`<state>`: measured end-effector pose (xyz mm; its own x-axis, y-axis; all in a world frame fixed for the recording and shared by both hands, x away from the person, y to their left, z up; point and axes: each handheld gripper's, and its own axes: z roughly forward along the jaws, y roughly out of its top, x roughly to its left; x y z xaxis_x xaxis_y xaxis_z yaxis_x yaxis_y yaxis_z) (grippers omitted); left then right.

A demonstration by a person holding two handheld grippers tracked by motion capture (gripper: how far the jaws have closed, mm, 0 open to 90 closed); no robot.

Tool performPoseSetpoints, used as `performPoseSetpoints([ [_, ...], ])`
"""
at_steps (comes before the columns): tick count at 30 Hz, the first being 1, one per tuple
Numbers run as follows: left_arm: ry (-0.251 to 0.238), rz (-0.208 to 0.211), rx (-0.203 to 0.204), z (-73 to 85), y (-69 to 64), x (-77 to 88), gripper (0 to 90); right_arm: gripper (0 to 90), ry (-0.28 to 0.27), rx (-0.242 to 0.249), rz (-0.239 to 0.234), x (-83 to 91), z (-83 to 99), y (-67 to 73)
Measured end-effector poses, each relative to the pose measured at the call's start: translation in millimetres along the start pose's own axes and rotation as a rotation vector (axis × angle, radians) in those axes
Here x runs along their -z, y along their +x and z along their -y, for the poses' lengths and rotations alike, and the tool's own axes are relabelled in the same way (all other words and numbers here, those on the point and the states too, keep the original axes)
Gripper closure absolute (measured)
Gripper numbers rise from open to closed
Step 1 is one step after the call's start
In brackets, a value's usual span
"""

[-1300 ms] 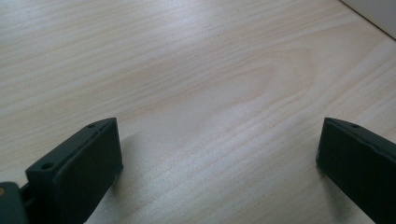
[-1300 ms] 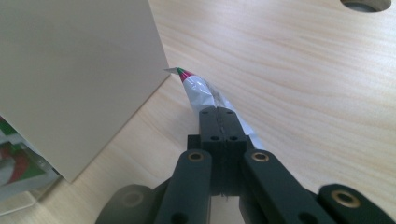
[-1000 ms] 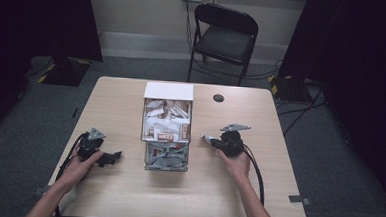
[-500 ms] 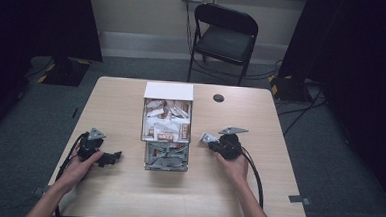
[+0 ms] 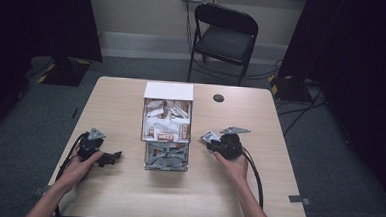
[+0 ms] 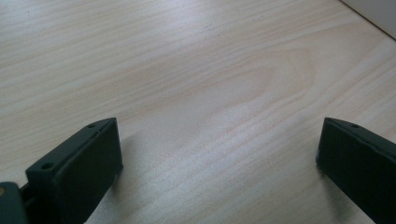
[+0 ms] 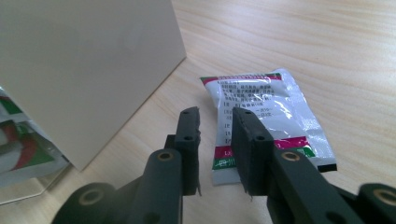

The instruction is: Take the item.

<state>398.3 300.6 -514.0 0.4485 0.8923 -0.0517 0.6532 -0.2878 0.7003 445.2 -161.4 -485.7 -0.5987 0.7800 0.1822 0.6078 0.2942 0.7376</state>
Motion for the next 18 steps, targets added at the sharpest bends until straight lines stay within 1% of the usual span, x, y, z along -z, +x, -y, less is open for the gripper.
performPoseSetpoints([
  [1, 0.005, -0.001, -0.007, -0.1, 0.4, 0.4, 0.0, 70.0, -0.003, 0.0, -0.005, 1.6, -0.5, -0.5],
  [2, 0.004, -0.001, -0.007, -0.1, 0.4, 0.4, 0.0, 67.4, -0.009, -0.006, -0.003, 3.4, -0.9, -0.9],
  [4, 0.001, 0.0, -0.001, 0.0, 0.1, 0.1, 0.0, 66.0, -0.016, -0.009, -0.009, 7.4, -1.4, -1.7],
  [6, 0.001, 0.0, -0.002, 0.0, 0.1, 0.1, 0.0, 60.5, -0.023, -0.012, -0.009, 10.7, -2.1, -2.5],
  [9, 0.005, -0.001, -0.007, -0.1, 0.5, 0.4, 0.0, 52.2, -0.04, -0.014, 0.013, 16.5, -4.0, -2.3],
  [10, 0.0, 0.0, 0.0, 0.0, 0.0, 0.0, 0.0, 50.5, -0.046, -0.015, 0.019, 17.7, -4.4, -2.3],
  [13, 0.001, 0.0, -0.001, 0.0, 0.1, 0.1, 0.0, 44.6, -0.064, -0.02, 0.031, 22.5, -5.9, -2.4],
  [14, 0.004, -0.001, -0.007, -0.1, 0.5, 0.4, 0.0, 43.4, -0.069, -0.02, 0.036, 23.3, -6.1, -2.8],
  [16, 0.001, 0.0, -0.001, 0.0, 0.1, 0.1, 0.0, 39.8, -0.071, -0.024, 0.036, 25.9, -6.4, -3.6],
  [17, 0.005, -0.001, -0.007, -0.1, 0.4, 0.4, 0.0, 38.2, -0.07, -0.027, 0.043, 27.2, -6.5, -3.9],
  [18, 0.0, 0.0, 0.0, 0.0, 0.0, 0.0, 0.0, 37.4, -0.071, -0.026, 0.049, 28.9, -6.5, -4.3],
])
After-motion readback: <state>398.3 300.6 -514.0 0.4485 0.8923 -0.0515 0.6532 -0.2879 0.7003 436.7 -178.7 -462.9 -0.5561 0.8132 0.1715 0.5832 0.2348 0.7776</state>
